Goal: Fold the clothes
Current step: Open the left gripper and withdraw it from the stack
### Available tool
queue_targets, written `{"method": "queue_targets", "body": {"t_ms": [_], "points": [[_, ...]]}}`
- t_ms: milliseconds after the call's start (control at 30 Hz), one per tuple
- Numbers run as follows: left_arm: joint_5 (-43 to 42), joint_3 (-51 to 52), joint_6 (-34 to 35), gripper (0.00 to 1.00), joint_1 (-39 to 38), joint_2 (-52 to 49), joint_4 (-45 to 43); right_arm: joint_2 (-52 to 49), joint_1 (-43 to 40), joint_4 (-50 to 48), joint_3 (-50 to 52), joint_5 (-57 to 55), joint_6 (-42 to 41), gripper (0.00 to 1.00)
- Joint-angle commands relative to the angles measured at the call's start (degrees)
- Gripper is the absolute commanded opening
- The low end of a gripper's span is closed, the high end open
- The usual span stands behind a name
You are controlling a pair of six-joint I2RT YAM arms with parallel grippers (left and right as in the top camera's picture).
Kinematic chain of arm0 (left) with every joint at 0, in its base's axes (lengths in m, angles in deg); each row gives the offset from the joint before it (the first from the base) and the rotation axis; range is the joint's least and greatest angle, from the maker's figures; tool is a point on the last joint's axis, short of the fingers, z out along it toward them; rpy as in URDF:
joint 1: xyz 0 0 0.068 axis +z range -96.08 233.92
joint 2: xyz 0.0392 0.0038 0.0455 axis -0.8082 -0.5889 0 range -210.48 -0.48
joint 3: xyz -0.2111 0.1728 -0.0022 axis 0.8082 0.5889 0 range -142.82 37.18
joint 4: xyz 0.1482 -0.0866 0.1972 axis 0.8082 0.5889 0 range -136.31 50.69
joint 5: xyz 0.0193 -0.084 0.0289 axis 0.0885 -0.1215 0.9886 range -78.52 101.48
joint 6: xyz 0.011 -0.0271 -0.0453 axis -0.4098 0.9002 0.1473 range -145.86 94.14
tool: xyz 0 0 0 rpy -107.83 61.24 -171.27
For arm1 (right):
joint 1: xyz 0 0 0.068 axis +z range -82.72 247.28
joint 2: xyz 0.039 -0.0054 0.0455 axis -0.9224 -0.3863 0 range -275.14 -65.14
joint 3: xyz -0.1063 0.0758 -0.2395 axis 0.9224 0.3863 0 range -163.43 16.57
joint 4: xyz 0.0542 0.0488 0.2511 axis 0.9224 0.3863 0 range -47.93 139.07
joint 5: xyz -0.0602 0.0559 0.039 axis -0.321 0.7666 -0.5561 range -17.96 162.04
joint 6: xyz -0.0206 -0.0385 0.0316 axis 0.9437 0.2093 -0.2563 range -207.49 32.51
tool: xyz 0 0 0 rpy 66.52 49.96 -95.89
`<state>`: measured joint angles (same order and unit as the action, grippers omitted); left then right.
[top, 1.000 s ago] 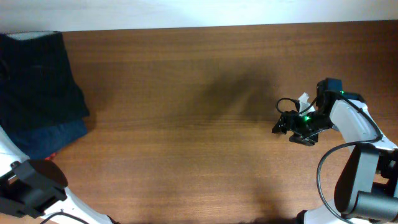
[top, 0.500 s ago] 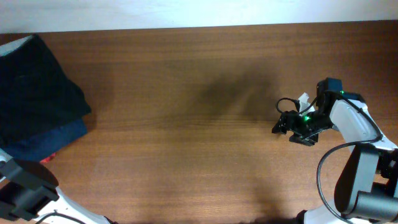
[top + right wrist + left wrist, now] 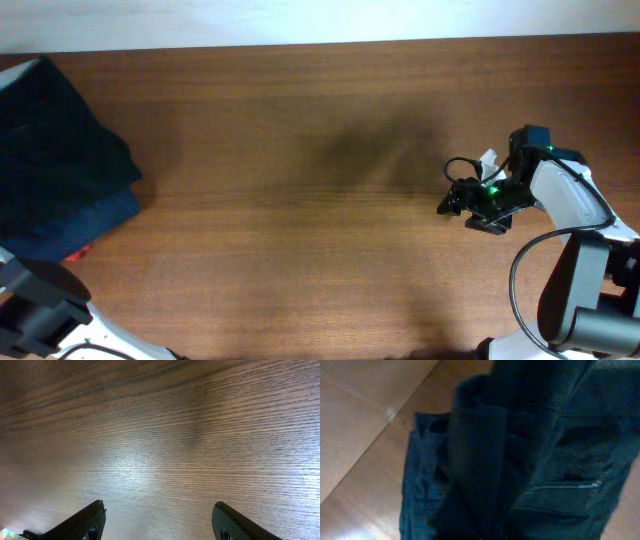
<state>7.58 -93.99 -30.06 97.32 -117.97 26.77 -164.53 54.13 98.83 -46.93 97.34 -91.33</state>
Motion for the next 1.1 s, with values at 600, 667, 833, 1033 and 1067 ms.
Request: {"method": "queue_targets", "body": {"t_ms": [600,667,833,1033,1067], "points": [[-12.5,-0.1,0.1,0.78,-11.5,0.5,0.1,-0.3,-0.1,-1.3,0.3,-0.5,0.4,0.94],[-12.4,-0.1,-1.4,0.79,-17.2,0.4,0.4,-0.3,-0.1,-1.2,0.3,-0.5,0.4,1.0],[-9.9,-0.1,-1.9,0.99,-33.6,-1.7,6.7,-0.3,-0.1,1.0,0.3,-0.6,0.5,0.99],[-8.3,-0.1,-1.6,0.99,-43.1,-3.8,21.6,0.5,-0.1,9.4,0.3,-6.6,0.5,0.99],[-8.3,-0.1,-1.2,0.99,-43.6,-3.7,23.4,1.5,-0.1,10.4,0.3,-6.8,0.5,0.99]]}}
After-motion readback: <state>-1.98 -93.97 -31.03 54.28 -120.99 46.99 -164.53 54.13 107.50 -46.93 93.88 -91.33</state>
